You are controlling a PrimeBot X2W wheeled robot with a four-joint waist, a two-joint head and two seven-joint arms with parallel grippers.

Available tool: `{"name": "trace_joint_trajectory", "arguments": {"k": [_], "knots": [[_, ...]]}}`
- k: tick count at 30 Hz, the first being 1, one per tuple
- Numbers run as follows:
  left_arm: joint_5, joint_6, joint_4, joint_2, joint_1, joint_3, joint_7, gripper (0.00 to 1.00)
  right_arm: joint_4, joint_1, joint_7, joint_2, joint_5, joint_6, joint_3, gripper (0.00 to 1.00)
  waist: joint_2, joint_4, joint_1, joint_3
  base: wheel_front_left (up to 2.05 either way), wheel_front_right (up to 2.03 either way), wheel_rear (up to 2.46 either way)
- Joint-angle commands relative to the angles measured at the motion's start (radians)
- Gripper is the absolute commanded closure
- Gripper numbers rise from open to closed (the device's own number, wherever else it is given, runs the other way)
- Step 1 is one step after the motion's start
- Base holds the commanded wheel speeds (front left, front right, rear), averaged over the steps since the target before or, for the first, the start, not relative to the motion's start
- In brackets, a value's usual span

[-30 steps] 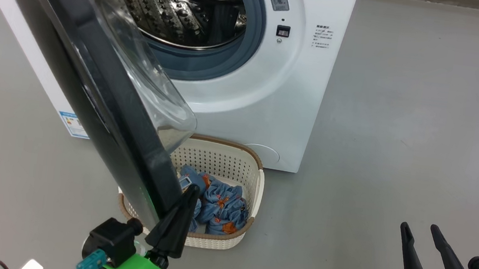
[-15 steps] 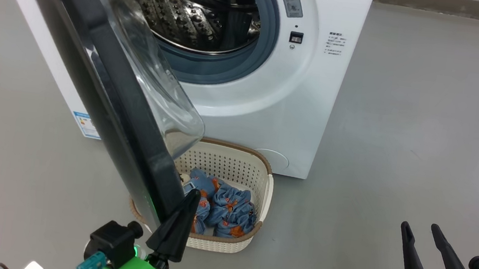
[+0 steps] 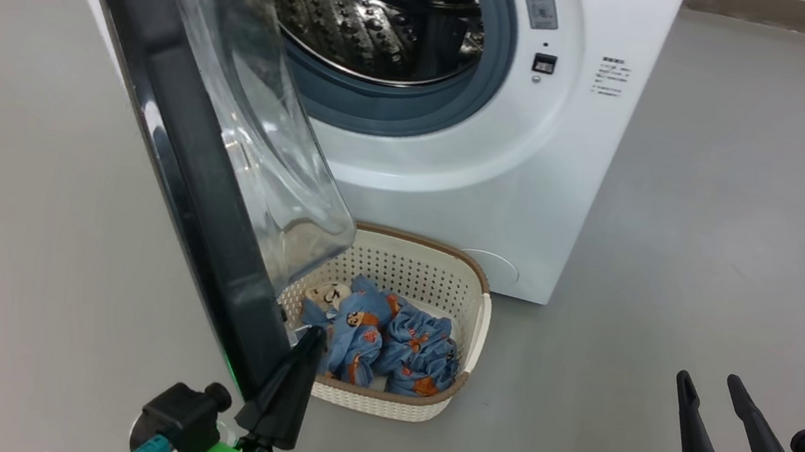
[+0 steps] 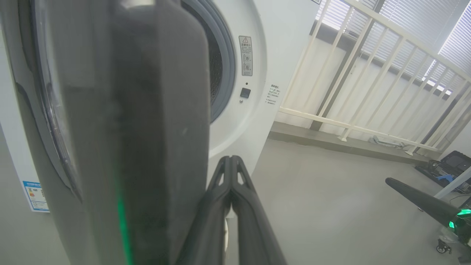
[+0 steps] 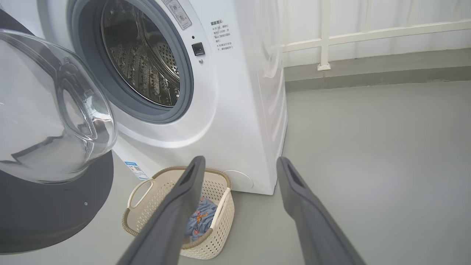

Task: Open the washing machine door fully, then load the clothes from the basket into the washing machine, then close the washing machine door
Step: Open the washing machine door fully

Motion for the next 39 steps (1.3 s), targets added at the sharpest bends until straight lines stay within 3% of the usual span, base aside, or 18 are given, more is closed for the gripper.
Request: {"name": "trace_joint_trajectory", "arguments": {"k": [1,15,39], "knots": [[0.015,0.017,-0.024,0.032,-0.013,0.061,-0.006,1.00,-0.026,-0.011,-0.012,-0.018,0.002,0.006,0.015,0.00,0.0000,0.019,0.0000,0.001,0.00,0.00,0.00],[0.047,0.037,-0.061,0.032,0.049,0.117,-0.006,1.00,-0.027,-0.004,-0.012,-0.018,0.000,0.006,0.013,0.00,0.0000,0.105,0.0000,-0.004,0.00,0.00,0.00],[0.106,0.081,-0.044,0.076,0.041,0.414,-0.006,1.00,-0.033,-0.004,-0.012,-0.026,0.002,0.006,0.008,0.00,0.0000,0.130,0.0000,0.021,0.00,0.00,0.00]]}}
